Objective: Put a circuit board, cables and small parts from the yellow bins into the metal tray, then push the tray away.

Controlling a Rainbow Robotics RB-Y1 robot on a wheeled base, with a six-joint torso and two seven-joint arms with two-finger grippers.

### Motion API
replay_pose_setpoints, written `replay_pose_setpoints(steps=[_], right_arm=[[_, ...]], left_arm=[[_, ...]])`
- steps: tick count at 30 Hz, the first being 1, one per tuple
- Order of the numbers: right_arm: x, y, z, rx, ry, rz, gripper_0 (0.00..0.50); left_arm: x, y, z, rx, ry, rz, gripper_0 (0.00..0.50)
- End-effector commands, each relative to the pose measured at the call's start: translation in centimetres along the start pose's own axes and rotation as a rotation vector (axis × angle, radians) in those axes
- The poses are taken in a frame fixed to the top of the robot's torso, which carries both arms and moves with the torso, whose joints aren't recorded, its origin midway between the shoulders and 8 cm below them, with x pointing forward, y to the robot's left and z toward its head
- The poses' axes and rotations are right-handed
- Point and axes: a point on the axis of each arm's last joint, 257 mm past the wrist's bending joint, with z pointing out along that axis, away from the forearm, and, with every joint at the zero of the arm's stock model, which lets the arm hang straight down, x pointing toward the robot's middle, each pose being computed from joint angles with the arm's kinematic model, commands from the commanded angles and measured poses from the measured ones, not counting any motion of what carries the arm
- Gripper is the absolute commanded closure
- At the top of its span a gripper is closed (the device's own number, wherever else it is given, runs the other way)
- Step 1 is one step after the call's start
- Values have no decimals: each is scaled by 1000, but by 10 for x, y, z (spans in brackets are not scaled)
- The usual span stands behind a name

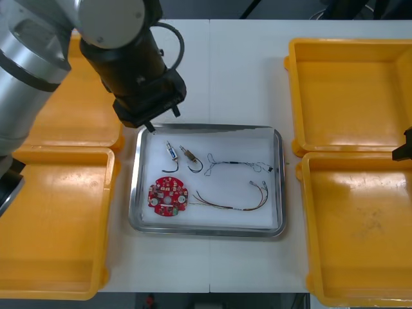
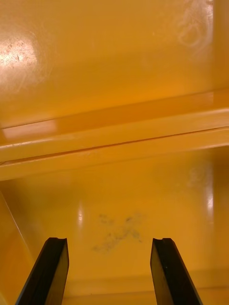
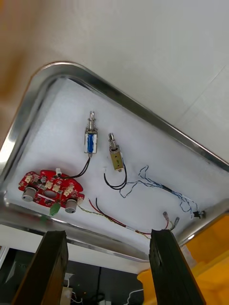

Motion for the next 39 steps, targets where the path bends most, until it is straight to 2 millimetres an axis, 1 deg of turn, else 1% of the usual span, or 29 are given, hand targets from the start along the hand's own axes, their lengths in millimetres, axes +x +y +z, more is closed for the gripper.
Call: replay_pose_setpoints(steps=[1, 2, 3, 4, 5, 8, 9, 10, 11, 12, 14, 15, 17, 18, 19, 20, 21, 22, 24, 25, 27, 28, 30, 31, 34, 36, 37, 39], right_arm=[[-3, -5, -7, 32, -21, -70, 0], [-3, -5, -7, 32, -21, -70, 0], [-3, -5, -7, 32, -21, -70, 0], [-3, -5, -7, 32, -21, -70, 0], [-3, -5, -7, 32, -21, -70, 0], [-3, -5, -7, 32, -21, -70, 0], [-3, -5, -7, 32, -21, -70, 0], [-3, -5, -7, 32, -21, -70, 0], [-3, -5, -7, 32, -21, -70, 0], [6, -4, 1, 30, 10, -69, 0], [8, 0, 2, 27, 21, -77, 0], [4, 0, -2, 34, 16, -87, 0], [4, 9, -8, 62, 47, -131, 0], [-5, 20, -11, 60, 32, -165, 0], [-7, 26, -12, 58, 29, -182, 0], [-12, 38, -14, 52, 23, -220, 0], [-14, 45, -15, 47, 21, -242, 0], [-12, 57, -15, 36, 28, -280, 0], [-6, 79, -14, 10, 49, -357, 0], [-3, 84, -13, 4, 58, -376, 0], [10, 105, -9, -24, 86, -450, 0], [11, 112, -8, -37, 84, -467, 0], [18, 136, -4, -63, 76, -544, 0], [20, 147, -4, -72, 70, -584, 0], [27, 167, -3, -82, 66, -663, 0], [35, 187, 0, -95, 60, -737, 0], [36, 191, 0, -99, 56, -751, 0], [45, 209, 3, -116, 54, -823, 0]], left_arm=[[-36, 6, -52, 48, -75, 21, 0], [-39, 8, -54, 48, -76, 26, 0], [-46, 17, -61, 42, -83, 52, 0], [-49, 20, -63, 39, -85, 60, 0], [-54, 27, -67, 29, -90, 80, 0], [-63, 41, -74, 12, -98, 112, 0], [-68, 50, -79, 0, -100, 135, 0], [-70, 53, -81, -5, -100, 144, 0], [-73, 61, -84, -15, -99, 164, 0], [-75, 68, -85, -26, -95, 185, 0], [-79, 79, -86, -42, -90, 225, 0], [-79, 81, -85, -45, -88, 239, 0], [-81, 87, -84, -59, -86, 282, 0], [-83, 93, -83, -70, -86, 302, 0], [-84, 97, -83, -76, -85, 312, 0], [-86, 103, -83, -86, -84, 333, 0], [-87, 107, -83, -93, -85, 341, 0], [-89, 113, -82, -104, -84, 357, 0], [-94, 127, -82, -124, -93, 386, 0], [-94, 130, -80, -124, -94, 393, 0], [-98, 144, -78, -135, -104, 412, 0], [-99, 148, -77, -139, -106, 418, 0], [-101, 162, -73, -153, -116, 445, 0], [-101, 167, -71, -155, -122, 455, 0], [-100, 176, -68, -154, -136, 462, 0], [-98, 183, -65, -147, -146, 470, 0], [-97, 185, -66, -146, -149, 470, 0], [-93, 193, -64, -143, -151, 477, 0]])
